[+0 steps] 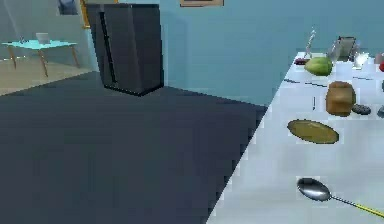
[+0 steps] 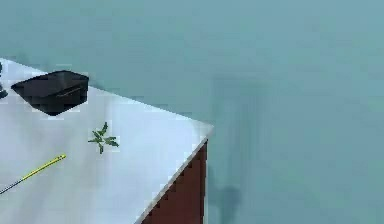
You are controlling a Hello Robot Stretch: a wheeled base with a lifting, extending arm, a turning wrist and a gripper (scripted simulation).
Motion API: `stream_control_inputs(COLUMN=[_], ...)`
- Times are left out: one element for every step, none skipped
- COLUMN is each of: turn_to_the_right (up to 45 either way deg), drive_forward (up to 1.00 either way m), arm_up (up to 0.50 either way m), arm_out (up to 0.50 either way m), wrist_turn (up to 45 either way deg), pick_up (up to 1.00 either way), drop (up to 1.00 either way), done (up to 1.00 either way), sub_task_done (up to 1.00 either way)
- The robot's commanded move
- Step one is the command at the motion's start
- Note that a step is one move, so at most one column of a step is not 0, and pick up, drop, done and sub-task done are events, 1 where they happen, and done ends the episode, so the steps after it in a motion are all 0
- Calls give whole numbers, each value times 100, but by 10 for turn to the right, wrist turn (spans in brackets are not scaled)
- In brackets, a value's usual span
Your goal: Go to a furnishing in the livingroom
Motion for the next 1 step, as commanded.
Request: stream_control_inputs(turn_to_the_right=[-450], drive_forward=[0], arm_up=[0], arm_out=[0], wrist_turn=[0], pick_up=[0], drop=[0], done=[0], sub_task_done=[0])
